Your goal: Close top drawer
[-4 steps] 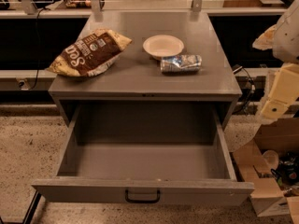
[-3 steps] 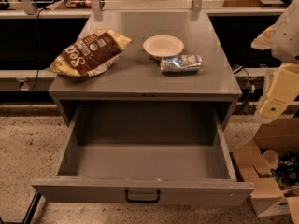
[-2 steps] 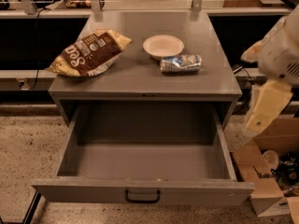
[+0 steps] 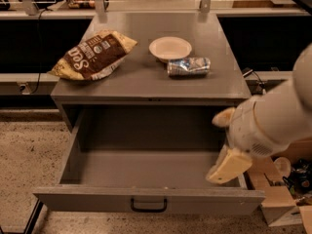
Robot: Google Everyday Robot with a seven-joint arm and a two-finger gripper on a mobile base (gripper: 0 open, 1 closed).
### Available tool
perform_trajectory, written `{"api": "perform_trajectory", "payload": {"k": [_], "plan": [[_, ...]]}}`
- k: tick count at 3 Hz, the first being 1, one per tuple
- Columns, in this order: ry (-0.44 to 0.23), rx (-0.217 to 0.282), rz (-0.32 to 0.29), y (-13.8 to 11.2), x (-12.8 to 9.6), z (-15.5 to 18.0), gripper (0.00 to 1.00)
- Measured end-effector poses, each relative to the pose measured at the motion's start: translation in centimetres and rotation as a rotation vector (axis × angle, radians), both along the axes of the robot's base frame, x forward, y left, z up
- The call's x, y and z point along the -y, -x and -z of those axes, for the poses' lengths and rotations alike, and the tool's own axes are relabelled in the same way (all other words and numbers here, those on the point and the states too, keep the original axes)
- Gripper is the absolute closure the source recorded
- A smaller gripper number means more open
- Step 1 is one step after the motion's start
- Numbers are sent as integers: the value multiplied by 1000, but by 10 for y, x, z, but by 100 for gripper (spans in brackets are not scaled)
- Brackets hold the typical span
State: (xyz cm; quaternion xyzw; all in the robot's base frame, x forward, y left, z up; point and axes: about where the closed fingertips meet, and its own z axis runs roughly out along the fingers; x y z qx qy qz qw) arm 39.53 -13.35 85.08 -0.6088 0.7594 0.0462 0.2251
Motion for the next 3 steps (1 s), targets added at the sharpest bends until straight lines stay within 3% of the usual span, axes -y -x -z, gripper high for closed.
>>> {"api": "perform_trajectory", "payload": {"k": [1, 2, 3], "plan": [[-73, -116, 2, 26, -7, 93, 46], [-163, -216, 31, 63, 3, 173, 69], [-163, -216, 31, 63, 3, 165, 92]]}}
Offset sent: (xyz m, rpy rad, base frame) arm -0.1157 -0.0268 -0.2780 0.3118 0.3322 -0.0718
